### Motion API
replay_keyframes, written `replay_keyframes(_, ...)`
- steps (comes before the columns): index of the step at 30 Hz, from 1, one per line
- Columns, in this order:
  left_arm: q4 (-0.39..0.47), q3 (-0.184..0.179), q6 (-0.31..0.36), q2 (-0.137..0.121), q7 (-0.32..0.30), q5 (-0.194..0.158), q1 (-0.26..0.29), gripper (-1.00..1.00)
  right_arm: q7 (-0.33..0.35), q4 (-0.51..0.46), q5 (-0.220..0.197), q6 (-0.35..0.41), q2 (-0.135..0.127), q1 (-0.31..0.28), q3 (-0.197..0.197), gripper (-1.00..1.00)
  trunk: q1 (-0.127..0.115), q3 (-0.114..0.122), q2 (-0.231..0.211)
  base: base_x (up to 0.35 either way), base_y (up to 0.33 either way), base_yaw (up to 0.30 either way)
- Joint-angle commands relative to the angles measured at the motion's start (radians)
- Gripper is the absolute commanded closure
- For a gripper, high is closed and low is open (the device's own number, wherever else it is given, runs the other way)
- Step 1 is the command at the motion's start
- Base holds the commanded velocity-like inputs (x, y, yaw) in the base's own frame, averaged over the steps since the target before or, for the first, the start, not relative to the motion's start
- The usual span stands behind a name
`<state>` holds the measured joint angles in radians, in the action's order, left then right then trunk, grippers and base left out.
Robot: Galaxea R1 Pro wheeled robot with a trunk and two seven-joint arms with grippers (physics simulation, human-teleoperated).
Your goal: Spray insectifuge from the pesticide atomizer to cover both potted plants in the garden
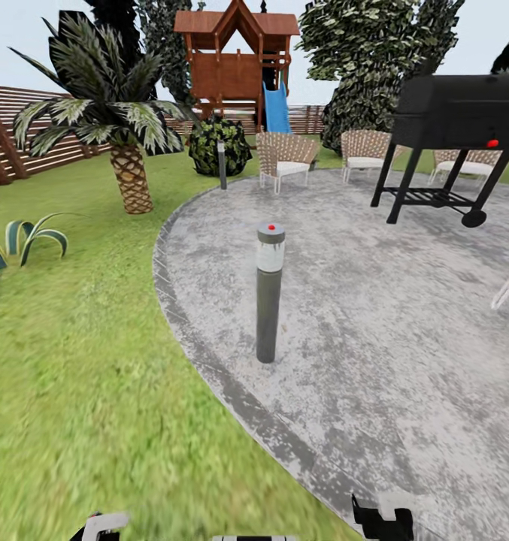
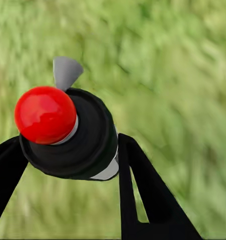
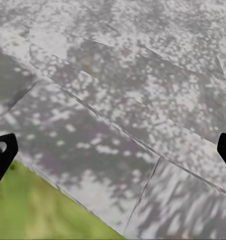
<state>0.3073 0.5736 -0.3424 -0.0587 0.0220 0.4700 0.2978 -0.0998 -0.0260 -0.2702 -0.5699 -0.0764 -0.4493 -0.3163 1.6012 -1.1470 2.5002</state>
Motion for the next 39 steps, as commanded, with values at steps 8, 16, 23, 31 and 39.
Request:
replay_keyframes(8,-0.002,0.006,-0.006,-0.001,0.003,0.009,0.001,1.00,-0.004,0.000,-0.006,-0.002,0.000,0.000,-0.009,-1.00,0.000,-0.001,0.000,0.031,0.300,0.279)
replay_keyframes(16,-0.002,0.006,-0.006,-0.001,0.003,-0.006,0.001,1.00,-0.004,0.000,-0.006,-0.002,0.000,0.000,-0.009,-1.00,0.000,-0.001,0.000,0.119,0.306,0.279)
replay_keyframes(23,-0.002,0.006,-0.007,-0.001,0.001,-0.006,0.001,1.00,-0.004,0.000,-0.006,-0.002,-0.001,0.000,-0.009,-1.00,0.000,-0.001,0.000,0.122,0.306,0.279)
replay_keyframes(31,-0.002,0.006,-0.007,-0.001,0.001,-0.005,0.001,1.00,-0.004,-0.002,-0.005,-0.003,0.000,0.000,-0.010,-1.00,0.000,-0.001,0.000,0.138,0.306,0.279)
replay_keyframes(39,-0.002,0.006,-0.007,-0.001,0.001,-0.005,0.001,1.00,-0.005,-0.003,-0.008,-0.005,0.000,0.000,-0.009,-1.00,0.000,-0.001,0.000,0.150,0.302,0.280)
